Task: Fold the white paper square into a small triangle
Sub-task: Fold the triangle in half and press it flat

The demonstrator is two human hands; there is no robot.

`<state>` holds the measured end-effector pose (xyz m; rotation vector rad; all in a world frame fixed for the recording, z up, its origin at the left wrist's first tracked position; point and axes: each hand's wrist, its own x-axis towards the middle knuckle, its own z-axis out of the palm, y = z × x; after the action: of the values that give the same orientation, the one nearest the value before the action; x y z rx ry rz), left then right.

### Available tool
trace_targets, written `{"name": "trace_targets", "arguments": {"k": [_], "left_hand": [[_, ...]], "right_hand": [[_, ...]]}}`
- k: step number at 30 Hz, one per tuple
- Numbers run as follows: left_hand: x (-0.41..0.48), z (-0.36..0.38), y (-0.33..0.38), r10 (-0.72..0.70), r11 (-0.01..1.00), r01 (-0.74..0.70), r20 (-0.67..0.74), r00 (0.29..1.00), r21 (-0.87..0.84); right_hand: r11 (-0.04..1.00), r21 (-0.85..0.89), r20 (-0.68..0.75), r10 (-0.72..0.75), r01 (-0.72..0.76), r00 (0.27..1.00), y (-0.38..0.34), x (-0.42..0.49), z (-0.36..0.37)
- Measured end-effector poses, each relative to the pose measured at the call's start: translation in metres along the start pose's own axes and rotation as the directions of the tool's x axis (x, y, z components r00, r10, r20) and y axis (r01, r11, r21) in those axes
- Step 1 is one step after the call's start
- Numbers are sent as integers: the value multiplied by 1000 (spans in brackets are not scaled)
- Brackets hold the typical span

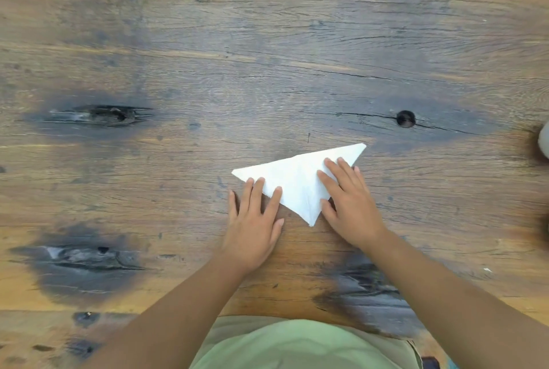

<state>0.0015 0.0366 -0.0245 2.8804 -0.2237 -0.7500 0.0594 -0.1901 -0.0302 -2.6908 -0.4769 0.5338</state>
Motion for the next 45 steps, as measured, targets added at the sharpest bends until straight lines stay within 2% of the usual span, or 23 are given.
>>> {"name": "trace_targets", "arguments": {"k": [8, 18, 23, 26, 31, 38, 45], "left_hand": [[-3, 6, 0, -11, 999, 11, 1, 1000, -31], [10, -5, -9, 4, 997, -5, -17, 1000, -80], [16, -4, -4, 33, 998, -36, -43, 999, -60], [30, -7, 0, -42, 993, 34, -71, 997, -110], [44, -4, 0, -82, 993, 77, -55, 995, -93], [46, -3, -6, -66, 993, 58, -75, 995, -101], [46, -3, -8, -46, 997, 41, -61, 997, -70]], "right_hand": [[995, -55, 42, -85, 87, 996, 11, 14, -7], [995, -79, -38, 50, -53, 998, -7, 4, 5], [998, -58, -82, 35, -40, 996, -5, 2, 5], [995, -59, -66, 79, -83, 995, 3, 3, 6], [983, -110, -30, 147, -149, 989, 9, 7, 10], [972, -84, -50, 216, -219, 975, 3, -4, 18], [975, -72, -34, 210, -212, 977, 3, -3, 17]]}}
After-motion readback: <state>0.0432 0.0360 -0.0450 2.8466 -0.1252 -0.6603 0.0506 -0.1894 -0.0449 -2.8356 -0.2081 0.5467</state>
